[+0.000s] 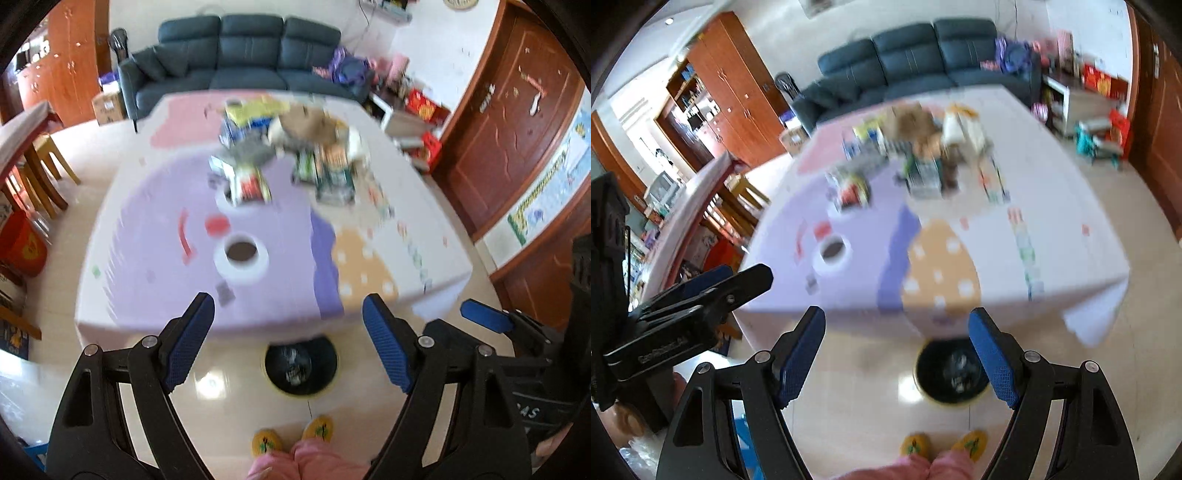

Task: Collect trash
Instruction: 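Move both open grippers back toward the trash pile on the table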

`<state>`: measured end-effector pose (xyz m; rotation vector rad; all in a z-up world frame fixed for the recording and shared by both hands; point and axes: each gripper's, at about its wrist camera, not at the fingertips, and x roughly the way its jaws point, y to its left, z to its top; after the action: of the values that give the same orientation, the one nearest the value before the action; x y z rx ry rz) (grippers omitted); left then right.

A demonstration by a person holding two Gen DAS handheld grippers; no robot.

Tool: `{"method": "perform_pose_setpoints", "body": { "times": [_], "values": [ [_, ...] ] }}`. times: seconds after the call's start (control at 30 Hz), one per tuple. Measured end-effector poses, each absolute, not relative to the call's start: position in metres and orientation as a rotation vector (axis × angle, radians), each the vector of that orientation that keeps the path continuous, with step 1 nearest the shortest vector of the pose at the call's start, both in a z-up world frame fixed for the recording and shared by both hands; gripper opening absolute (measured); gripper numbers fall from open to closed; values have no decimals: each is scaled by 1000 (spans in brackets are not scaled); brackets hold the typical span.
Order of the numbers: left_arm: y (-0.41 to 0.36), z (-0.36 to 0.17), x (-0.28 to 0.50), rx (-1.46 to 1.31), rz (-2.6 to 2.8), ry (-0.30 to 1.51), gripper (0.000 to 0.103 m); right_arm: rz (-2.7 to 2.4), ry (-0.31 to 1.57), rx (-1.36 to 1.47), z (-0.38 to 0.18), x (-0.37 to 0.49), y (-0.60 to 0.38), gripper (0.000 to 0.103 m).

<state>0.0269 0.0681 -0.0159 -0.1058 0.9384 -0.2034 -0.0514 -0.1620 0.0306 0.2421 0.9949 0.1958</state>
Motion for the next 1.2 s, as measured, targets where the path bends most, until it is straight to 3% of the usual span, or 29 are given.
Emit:
{"method": "perform_pose_setpoints", "body": {
  "times": [0.23,0.5,1.2],
  "values": [
    [93,41,66,-96,-149,840,80,171,910,222,92,1,-148,81],
    [106,54,109,-94,-150,864,80,142,895,178,117,63,-135,81],
    [106,-64,232,-209,-103,1061,80,30,1085,281,-14,198,-154,81]
  ]
}}
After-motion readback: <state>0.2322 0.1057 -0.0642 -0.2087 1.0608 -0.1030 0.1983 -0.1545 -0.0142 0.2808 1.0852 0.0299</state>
